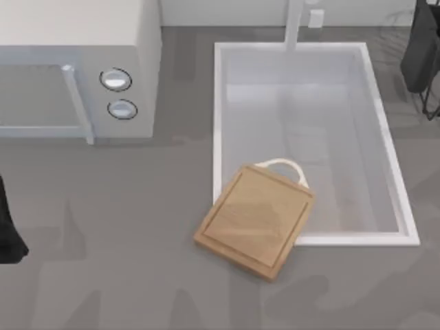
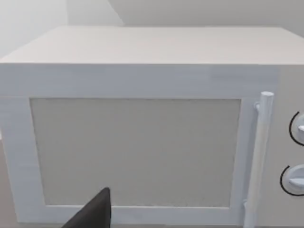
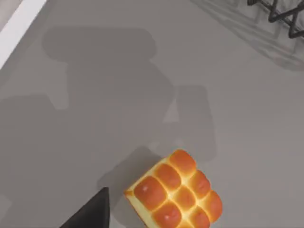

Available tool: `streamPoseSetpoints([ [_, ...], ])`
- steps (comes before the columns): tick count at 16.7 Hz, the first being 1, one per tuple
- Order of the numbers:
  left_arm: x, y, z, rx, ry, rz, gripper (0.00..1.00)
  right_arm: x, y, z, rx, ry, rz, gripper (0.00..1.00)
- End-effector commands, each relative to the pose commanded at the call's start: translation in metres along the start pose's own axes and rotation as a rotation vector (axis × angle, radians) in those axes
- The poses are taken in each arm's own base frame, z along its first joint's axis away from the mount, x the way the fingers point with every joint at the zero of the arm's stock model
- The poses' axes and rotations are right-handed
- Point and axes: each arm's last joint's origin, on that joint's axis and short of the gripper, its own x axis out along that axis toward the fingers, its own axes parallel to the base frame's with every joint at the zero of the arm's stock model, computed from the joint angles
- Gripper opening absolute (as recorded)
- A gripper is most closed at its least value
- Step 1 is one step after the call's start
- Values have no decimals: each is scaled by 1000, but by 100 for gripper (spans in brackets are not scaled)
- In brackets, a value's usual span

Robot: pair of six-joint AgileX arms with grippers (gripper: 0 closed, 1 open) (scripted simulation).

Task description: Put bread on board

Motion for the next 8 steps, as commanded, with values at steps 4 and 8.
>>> streamPoseSetpoints([
  [4, 0, 0, 0, 0, 0, 0, 100, 49, -29, 16, -232, 280, 258, 100],
  [8, 0, 0, 0, 0, 0, 0, 100, 92, -53, 22, -400, 410, 484, 100],
])
